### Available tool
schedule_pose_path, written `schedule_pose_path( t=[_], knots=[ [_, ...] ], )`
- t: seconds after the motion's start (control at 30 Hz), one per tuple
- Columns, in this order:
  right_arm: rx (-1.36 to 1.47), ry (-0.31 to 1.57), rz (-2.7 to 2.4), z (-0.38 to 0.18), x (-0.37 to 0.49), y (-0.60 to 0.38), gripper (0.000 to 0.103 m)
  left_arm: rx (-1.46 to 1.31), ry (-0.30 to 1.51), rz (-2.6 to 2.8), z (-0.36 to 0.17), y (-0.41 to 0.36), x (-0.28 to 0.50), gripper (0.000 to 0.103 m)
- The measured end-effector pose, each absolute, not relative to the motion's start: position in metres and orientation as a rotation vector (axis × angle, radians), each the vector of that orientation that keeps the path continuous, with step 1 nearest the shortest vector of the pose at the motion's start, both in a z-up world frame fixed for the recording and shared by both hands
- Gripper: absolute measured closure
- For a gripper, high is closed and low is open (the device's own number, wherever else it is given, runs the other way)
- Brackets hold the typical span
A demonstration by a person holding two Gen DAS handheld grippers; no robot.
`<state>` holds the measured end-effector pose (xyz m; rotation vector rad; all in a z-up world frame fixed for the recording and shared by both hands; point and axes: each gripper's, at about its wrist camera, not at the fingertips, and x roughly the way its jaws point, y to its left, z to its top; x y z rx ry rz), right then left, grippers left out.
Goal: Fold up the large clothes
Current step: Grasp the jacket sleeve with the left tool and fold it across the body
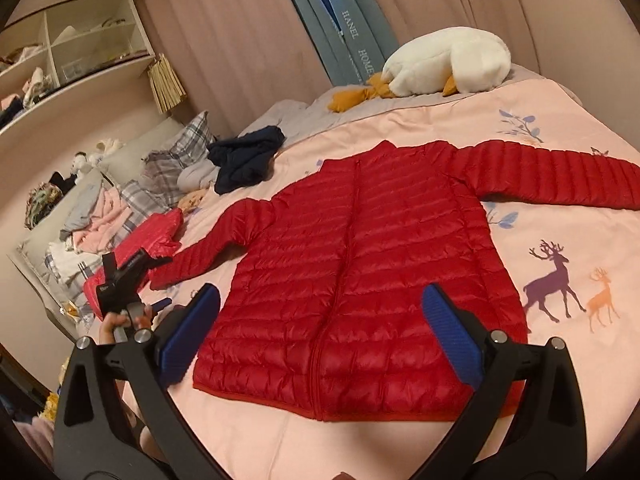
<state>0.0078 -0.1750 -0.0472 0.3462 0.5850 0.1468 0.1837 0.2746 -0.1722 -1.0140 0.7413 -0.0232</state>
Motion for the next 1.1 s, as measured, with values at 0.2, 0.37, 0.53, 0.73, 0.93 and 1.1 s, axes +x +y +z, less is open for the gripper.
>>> schedule_pose_path(
  t=[0.2,0.37,0.53,0.73,0.93,1.1],
  knots=[
    [0.288,0.613,0.137,-0.056,0.034,-0.157,0.002,-1.174,0.676,0.015,-0.198,0.324,0.213,0.001],
    [0.274,0.632,0.137,-0.062,0.052,-0.149,0.002,-1.217,0.624,0.061,-0.199,0.341,0.245,0.001],
    [0.257,0.644,0.118,-0.065,0.061,-0.148,0.002,-1.184,0.627,0.191,-0.2,0.351,0.265,0.05],
    [0.253,0.653,0.084,-0.071,0.065,-0.155,0.002,-1.157,0.683,0.261,-0.208,0.36,0.264,0.092],
    [0.281,0.653,0.034,-0.076,0.063,-0.175,0.002,-0.775,0.601,0.176,-0.102,0.302,0.266,0.094],
    [0.319,0.665,-0.017,-0.081,0.056,-0.199,0.002,-0.5,0.509,-0.004,-0.009,0.208,0.263,0.094]
  ],
)
